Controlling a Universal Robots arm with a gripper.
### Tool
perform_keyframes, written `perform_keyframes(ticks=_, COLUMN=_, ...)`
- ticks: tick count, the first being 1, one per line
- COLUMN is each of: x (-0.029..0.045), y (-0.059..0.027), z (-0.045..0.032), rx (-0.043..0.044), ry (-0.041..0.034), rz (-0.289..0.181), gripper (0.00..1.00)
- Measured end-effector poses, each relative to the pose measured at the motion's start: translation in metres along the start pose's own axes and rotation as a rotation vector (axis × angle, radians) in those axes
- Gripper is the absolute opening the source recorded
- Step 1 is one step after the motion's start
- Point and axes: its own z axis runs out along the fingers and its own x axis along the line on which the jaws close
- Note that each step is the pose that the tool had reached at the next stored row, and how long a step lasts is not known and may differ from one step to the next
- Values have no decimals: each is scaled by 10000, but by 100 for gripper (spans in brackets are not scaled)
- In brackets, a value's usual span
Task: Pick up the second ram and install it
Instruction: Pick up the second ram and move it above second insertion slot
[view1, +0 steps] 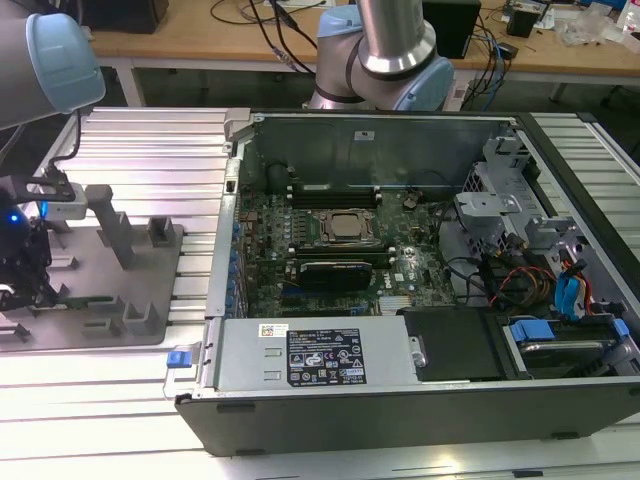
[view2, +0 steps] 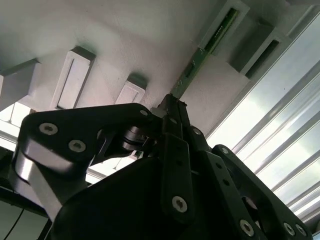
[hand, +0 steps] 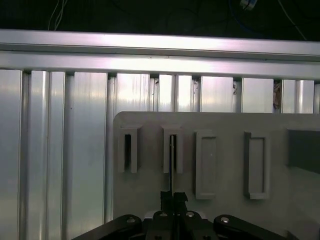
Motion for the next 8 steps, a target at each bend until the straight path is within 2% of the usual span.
perform_keyframes(ticks=3, x=-1, y=0, z=0, rx=0, ry=0, rz=1, gripper=9)
perform_keyframes(ticks=5, x=-2, y=0, z=1, rx=0, ry=0, rz=247, gripper=9)
perform_keyframes(ticks=8, x=-2, y=0, z=-17, rx=6, ry=-2, rz=262, gripper=9)
